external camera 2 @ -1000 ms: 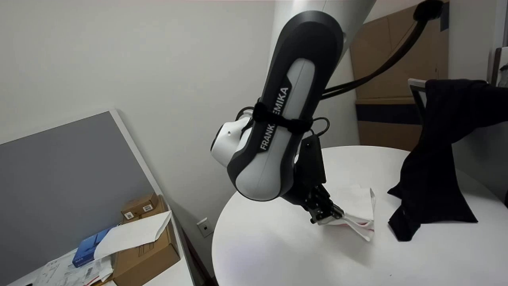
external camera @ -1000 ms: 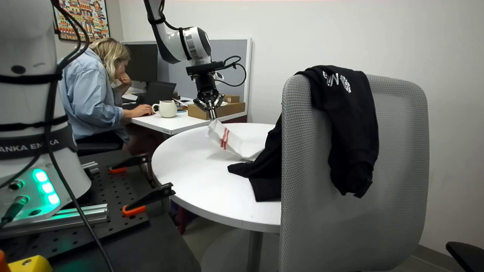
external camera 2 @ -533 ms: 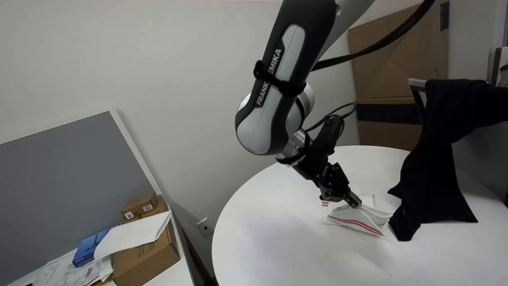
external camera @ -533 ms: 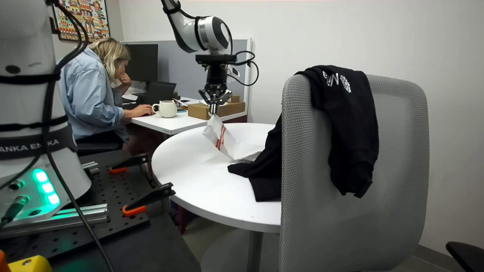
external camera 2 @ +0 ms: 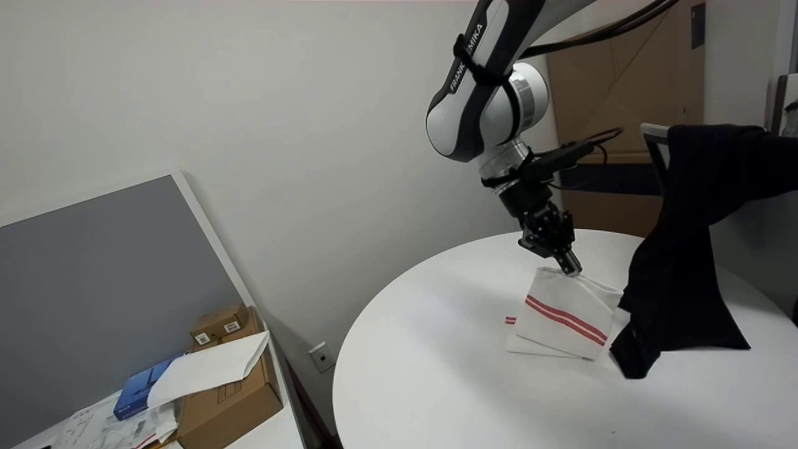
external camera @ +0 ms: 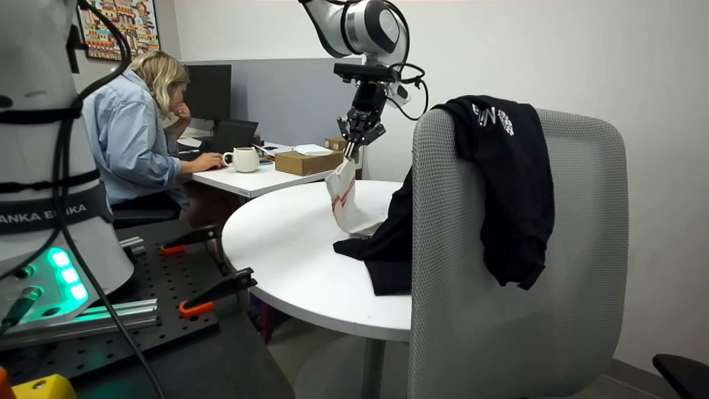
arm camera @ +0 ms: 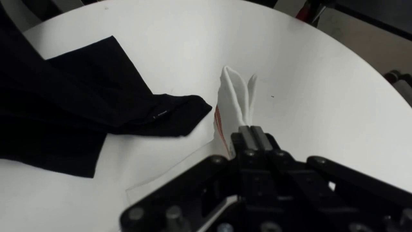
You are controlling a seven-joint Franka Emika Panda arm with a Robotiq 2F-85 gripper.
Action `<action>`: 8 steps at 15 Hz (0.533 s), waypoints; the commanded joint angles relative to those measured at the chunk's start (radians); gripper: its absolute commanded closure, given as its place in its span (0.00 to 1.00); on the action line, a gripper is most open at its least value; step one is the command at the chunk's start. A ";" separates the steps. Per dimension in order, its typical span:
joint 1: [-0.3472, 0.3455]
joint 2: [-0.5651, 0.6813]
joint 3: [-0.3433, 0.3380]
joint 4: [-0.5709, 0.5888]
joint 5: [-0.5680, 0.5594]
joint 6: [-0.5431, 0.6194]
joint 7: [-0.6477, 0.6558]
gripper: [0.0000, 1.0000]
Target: Unfold the black t-shirt, hang the t-shirt on the backrest of the grey chair, fold the red and white towel three times over
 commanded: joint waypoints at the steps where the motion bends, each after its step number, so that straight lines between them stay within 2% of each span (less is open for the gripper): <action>1: -0.003 0.063 -0.032 0.119 -0.001 -0.028 0.042 0.99; 8: 0.021 0.226 -0.058 0.365 -0.041 -0.132 0.085 0.99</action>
